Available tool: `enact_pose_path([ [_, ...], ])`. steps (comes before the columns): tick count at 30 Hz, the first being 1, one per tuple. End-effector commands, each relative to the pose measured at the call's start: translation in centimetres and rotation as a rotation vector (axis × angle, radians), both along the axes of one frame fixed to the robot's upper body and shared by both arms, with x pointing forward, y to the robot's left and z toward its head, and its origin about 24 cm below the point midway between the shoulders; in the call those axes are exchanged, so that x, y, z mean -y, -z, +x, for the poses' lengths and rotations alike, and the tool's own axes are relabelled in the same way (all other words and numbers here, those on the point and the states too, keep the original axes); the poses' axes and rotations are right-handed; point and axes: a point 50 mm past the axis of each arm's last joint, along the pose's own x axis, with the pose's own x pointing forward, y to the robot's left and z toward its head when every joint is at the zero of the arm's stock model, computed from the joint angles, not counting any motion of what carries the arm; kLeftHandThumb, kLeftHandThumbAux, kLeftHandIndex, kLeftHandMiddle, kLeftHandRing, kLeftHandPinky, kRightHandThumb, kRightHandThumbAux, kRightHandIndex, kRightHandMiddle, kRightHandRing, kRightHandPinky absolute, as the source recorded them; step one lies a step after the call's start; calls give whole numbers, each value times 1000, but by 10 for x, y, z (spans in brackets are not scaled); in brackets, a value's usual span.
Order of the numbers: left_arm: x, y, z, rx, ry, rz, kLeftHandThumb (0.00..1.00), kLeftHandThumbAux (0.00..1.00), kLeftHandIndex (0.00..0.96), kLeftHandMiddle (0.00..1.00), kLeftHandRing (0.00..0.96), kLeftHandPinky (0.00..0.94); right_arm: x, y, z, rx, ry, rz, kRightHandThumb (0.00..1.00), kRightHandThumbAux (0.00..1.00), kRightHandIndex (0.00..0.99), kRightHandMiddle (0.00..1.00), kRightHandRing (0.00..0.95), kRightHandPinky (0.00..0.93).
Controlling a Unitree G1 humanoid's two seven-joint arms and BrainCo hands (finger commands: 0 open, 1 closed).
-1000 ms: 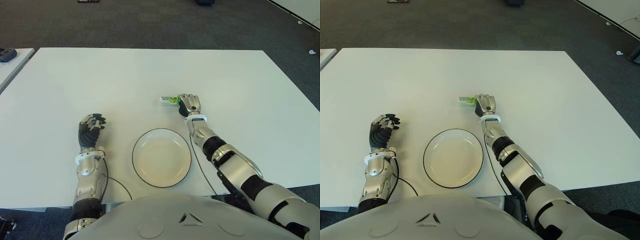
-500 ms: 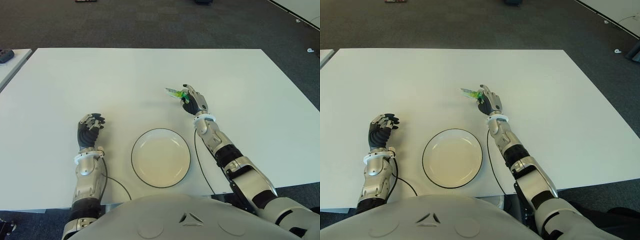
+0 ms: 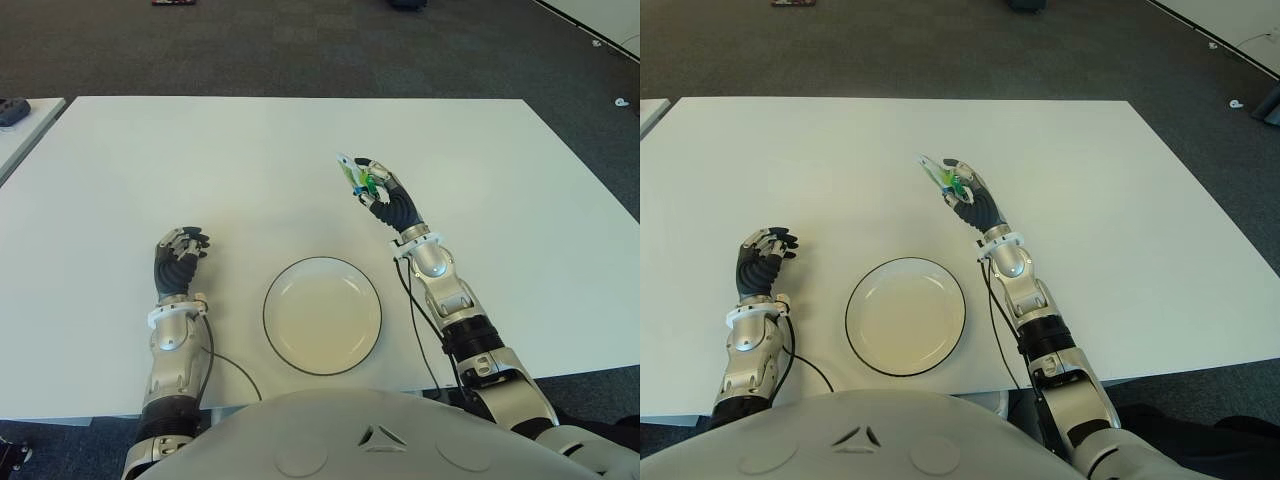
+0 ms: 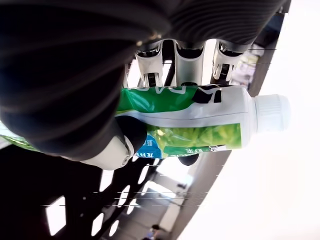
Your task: Put the toothpaste on the table into the plate.
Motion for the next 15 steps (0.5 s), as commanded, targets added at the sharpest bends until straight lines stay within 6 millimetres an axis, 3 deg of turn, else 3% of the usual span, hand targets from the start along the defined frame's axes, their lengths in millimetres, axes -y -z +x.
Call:
enact_pose_path([
  [1, -1, 0, 4, -12, 9, 15, 704, 719, 426, 502, 513, 505, 3, -6, -8, -1, -93, 108, 687, 730, 408, 223, 197, 235],
  [15, -2, 0, 4, -25, 3, 21, 704, 719, 426, 492, 500, 501, 0, -28, -46, 16, -324, 130, 684, 725, 411, 292, 250, 279],
])
